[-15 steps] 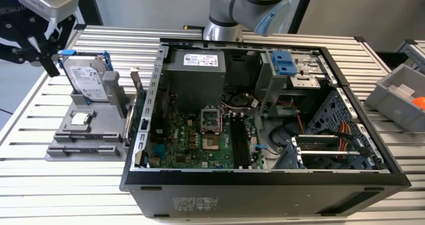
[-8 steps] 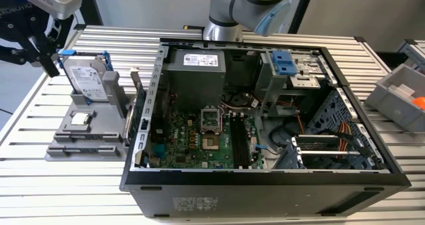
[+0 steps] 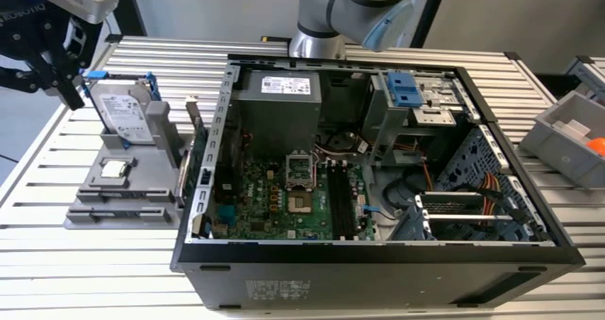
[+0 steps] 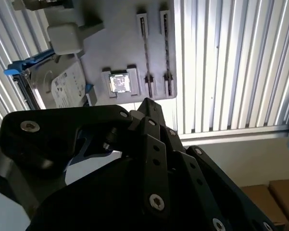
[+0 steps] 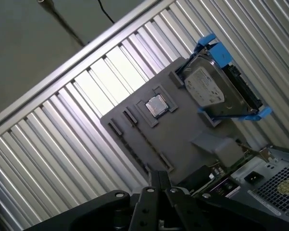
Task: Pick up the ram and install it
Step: 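Pick up the ram and move it above insertion slot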
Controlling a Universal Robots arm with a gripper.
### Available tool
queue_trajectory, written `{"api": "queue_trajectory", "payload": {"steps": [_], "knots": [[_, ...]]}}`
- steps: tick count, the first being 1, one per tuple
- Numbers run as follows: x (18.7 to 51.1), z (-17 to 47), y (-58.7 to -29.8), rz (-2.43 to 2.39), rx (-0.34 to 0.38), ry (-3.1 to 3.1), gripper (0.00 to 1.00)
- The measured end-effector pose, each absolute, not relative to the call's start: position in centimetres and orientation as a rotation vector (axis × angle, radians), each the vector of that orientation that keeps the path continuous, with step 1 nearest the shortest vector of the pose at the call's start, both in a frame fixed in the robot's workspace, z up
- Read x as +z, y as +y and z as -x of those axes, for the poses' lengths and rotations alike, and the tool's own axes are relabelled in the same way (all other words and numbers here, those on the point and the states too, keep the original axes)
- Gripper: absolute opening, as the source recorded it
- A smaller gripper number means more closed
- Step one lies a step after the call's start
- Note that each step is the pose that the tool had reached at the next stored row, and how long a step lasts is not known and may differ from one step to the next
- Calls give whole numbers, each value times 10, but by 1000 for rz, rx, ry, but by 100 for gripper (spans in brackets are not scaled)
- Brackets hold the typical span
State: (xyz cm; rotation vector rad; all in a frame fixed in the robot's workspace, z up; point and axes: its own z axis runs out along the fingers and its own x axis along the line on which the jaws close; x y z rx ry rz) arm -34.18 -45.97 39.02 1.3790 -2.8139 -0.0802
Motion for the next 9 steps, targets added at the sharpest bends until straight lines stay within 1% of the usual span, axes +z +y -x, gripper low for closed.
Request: {"api": "queue_trajectory", "payload": {"steps": [9], "knots": [[390,343,-460,-1514,-76,-2740,0]]}}
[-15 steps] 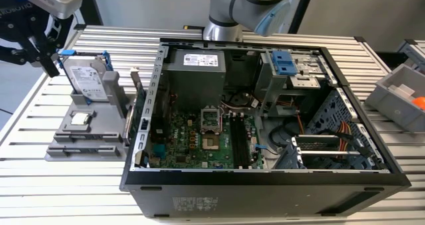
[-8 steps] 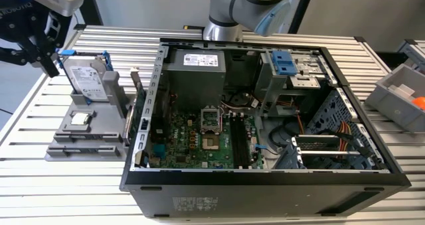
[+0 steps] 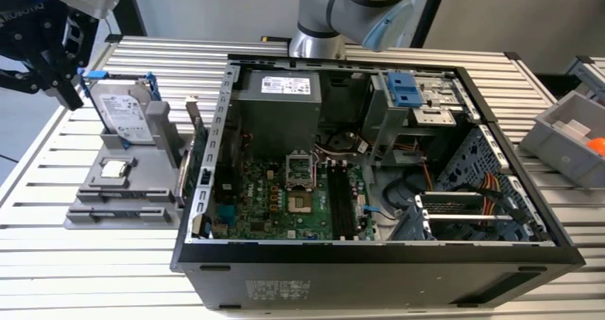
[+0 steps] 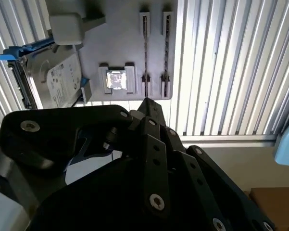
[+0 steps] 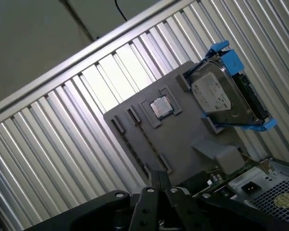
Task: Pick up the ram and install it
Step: 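Pick up the ram and move it above insertion slot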
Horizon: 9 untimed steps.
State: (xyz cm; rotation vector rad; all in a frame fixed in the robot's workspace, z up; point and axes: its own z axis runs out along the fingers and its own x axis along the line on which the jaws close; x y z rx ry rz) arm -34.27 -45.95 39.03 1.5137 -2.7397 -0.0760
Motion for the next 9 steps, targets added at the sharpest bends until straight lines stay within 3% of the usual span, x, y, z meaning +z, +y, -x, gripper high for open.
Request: {"api": "queue_trajectory", "payload": {"steps": [9], "knots": [[390,344,-459,-1632,-73,-2667,0]]}}
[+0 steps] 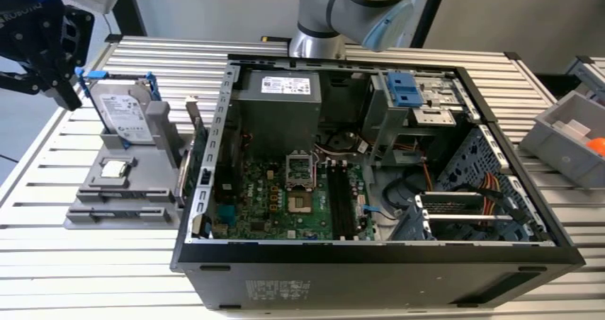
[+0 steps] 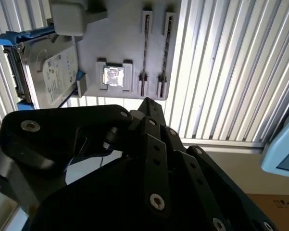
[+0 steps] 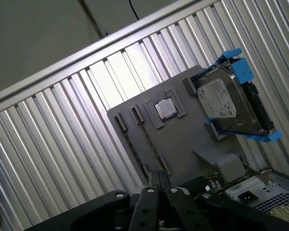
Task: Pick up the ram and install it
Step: 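Pick up the ram and move it above insertion slot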
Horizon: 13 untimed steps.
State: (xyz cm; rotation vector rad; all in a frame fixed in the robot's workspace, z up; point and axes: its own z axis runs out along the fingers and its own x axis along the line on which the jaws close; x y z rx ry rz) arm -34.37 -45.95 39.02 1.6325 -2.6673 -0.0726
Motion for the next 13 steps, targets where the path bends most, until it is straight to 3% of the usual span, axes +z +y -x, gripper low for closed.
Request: {"api": "queue_trajectory", "payload": {"steps": [13], "knots": [[390,345,-459,-1798,-70,-2554,0]]}}
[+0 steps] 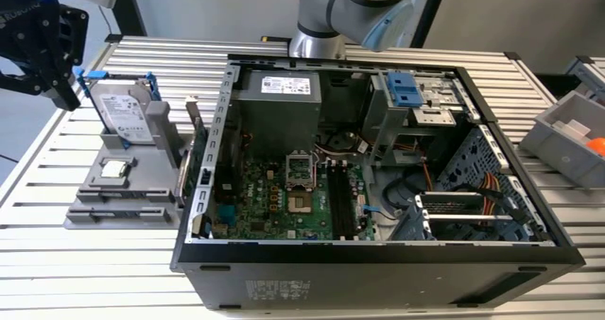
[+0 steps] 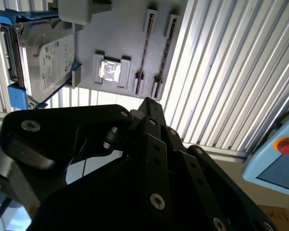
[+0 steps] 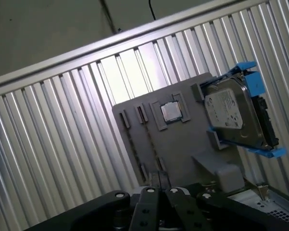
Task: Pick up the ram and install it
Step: 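Pick up the ram and move it above insertion slot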
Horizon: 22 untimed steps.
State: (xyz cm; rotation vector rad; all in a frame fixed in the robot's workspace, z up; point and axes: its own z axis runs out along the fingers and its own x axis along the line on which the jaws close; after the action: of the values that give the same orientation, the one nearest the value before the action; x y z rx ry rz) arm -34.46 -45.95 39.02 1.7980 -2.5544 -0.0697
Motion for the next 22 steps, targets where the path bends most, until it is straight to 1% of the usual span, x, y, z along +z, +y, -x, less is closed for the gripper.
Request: {"api": "queue_trajectory", "payload": {"steps": [22], "knots": [[390,345,-459,-2078,-65,-2370,0]]}}
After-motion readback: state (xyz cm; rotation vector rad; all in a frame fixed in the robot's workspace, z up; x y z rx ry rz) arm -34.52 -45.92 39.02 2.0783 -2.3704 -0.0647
